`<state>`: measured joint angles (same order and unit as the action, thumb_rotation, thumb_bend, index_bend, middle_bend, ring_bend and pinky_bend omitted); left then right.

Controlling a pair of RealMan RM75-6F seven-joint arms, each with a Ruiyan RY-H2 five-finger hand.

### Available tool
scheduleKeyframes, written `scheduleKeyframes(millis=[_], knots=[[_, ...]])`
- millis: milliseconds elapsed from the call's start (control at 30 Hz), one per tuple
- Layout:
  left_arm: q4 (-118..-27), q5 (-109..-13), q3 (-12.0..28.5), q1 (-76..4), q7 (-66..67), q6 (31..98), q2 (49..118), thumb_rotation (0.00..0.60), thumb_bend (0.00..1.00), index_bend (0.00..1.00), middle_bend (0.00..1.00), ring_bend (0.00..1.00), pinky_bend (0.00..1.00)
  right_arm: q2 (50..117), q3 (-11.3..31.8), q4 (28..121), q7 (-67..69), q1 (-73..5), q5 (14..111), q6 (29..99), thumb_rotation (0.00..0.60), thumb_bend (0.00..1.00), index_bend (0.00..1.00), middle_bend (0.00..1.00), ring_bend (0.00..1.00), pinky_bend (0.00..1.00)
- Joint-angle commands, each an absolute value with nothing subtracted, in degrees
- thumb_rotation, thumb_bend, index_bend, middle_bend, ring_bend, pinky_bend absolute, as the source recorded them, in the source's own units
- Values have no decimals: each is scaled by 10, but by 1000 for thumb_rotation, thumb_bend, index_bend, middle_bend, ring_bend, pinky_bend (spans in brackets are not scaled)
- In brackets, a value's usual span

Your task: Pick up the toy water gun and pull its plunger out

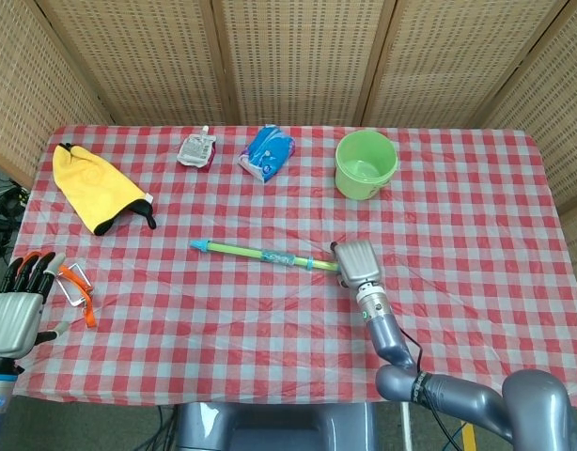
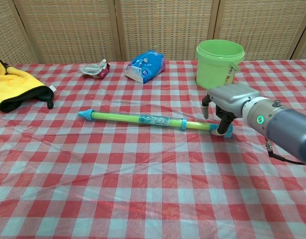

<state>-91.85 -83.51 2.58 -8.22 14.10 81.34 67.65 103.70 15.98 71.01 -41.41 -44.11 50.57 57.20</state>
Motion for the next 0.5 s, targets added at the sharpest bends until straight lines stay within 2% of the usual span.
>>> scheduleKeyframes(millis=[33, 233, 500], knots=[[-918, -833, 26, -83, 142, 812, 677, 600, 30, 0, 0, 0, 0, 1040, 159, 699, -408, -445, 502, 567, 600, 433, 479, 1000, 959, 740], [-917, -826, 28, -84, 145, 808, 677, 600, 30, 0, 0, 0, 0, 1045, 156, 676, -401, -450, 497, 558, 600, 433, 498, 1000, 959, 741], [-918, -822, 27, -87, 155, 804, 679, 600, 32, 0, 0, 0, 0, 1049, 151, 644, -375, -451, 503, 547, 600, 444, 604, 1000, 959, 741]])
